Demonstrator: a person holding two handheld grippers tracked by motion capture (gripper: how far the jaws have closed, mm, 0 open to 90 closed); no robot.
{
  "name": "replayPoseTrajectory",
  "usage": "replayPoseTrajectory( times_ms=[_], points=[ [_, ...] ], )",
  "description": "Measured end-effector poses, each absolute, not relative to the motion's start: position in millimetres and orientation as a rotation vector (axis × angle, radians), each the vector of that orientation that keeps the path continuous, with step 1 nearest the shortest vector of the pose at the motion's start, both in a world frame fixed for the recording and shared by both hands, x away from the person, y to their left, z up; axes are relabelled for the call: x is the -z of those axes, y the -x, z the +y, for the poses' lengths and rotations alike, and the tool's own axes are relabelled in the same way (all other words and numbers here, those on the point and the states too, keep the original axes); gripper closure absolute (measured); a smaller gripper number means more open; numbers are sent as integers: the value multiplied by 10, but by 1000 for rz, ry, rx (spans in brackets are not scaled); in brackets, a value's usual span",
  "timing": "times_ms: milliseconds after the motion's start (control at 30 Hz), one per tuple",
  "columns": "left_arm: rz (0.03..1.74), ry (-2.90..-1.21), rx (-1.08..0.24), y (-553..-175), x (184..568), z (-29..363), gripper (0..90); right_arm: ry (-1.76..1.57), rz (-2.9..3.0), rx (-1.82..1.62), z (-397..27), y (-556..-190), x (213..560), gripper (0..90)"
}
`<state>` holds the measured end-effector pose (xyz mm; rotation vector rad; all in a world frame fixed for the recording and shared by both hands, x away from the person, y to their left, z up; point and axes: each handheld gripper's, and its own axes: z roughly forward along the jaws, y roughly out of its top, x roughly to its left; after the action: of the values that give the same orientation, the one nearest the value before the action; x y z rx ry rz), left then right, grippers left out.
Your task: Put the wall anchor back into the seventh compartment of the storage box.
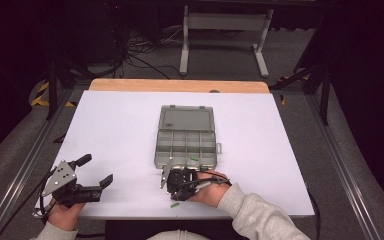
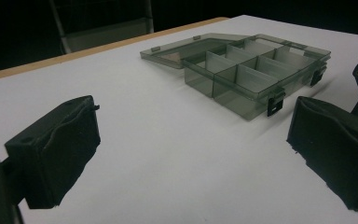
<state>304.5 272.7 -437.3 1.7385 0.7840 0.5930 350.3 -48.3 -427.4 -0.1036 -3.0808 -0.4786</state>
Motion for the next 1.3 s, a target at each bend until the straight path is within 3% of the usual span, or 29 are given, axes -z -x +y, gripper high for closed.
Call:
replayPoseTrajectory(
  times_ms=[567, 1300],
  points=[
    [782, -1740, -592, -3049, 4376, 2725, 28, 104, -3088, 527, -492, -3514, 4159, 837],
    [785, -1745, -591, -3051, 4376, 2727, 28, 246, -3138, 643, -701, -3771, 3716, 837]
  ],
)
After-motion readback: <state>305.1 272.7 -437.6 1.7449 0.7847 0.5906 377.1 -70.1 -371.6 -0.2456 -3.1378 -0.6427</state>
